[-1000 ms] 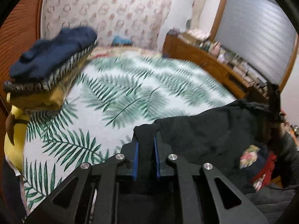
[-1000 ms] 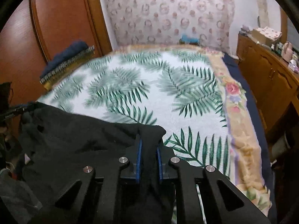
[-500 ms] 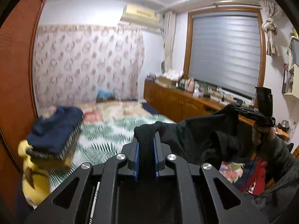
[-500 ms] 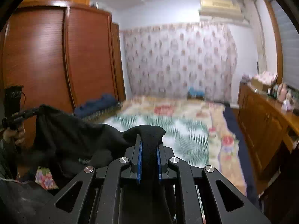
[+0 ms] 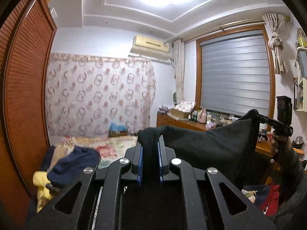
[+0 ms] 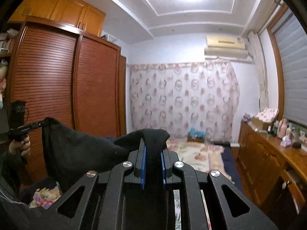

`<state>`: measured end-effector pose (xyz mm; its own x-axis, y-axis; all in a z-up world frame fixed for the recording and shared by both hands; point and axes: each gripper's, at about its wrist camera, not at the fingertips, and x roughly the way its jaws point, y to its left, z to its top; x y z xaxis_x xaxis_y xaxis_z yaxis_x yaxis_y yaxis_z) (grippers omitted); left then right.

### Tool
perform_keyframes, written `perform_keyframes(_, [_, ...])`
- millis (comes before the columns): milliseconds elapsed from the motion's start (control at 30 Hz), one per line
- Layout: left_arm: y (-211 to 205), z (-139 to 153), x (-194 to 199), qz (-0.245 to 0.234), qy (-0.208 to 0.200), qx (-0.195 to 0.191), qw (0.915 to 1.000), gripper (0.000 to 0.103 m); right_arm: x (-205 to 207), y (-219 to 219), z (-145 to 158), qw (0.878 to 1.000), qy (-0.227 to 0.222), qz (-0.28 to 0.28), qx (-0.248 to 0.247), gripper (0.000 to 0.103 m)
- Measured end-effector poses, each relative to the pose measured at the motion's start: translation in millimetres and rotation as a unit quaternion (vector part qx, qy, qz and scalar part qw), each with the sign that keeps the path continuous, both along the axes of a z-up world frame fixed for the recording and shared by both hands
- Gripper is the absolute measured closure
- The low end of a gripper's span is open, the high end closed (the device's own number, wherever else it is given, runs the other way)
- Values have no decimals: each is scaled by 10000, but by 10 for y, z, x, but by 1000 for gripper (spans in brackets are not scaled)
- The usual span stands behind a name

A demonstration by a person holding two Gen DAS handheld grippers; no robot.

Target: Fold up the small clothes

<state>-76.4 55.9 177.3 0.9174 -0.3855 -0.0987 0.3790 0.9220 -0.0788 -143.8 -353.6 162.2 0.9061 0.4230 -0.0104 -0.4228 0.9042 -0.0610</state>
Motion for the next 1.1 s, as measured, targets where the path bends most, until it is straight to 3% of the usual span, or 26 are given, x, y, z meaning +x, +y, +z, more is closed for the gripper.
perform_keyframes(167, [29, 147, 285, 203, -107, 98, 9997, 90, 17, 64, 222, 9994, -306, -72, -119, 91])
perform_keyframes(300, [35, 55, 828, 468, 161, 246, 9985, 90, 593, 304, 115, 9992, -158, -186, -317, 91])
perform_keyframes(433, [14, -395, 1713, 772, 694, 493, 9934, 87, 1493, 581, -67, 9970, 382, -374, -559, 91])
perform_keyframes(567, [-132, -1011, 2624, 1152, 1203, 1331, 9770, 82, 2604, 886, -521, 9878, 1081, -828, -760, 87])
perform_keyframes(600, [-126, -1195, 2854, 1115, 1532, 1385, 9721, 82, 2906, 974, -679, 9824, 1338, -984, -861, 76])
perform_keyframes(667, [-112, -1446, 3060, 954, 1937, 1268, 9681, 79, 3395, 1101, -981, 9671, 1833, -1415, -1050, 63])
perform_keyframes(733, [-134, -1594, 3085, 1026, 1980, 1361, 9653, 71, 3692, 1157, -1237, 9528, 2177, -1757, -1177, 60])
perform_keyframes(800, [-145, -1685, 3023, 941, 1981, 1366, 9660, 58, 3781, 1158, -1404, 9487, 2358, -1786, -1117, 46])
perform_keyframes(967, [-126, -1775, 2810, 693, 2242, 1152, 9652, 35, 3763, 1007, -1556, 9482, 2545, -1614, -1002, 41])
perform_keyframes(1100, [-202, -1852, 2580, 469, 2353, 977, 9659, 27, 3418, 752, -1428, 9525, 2637, -1253, -862, 41])
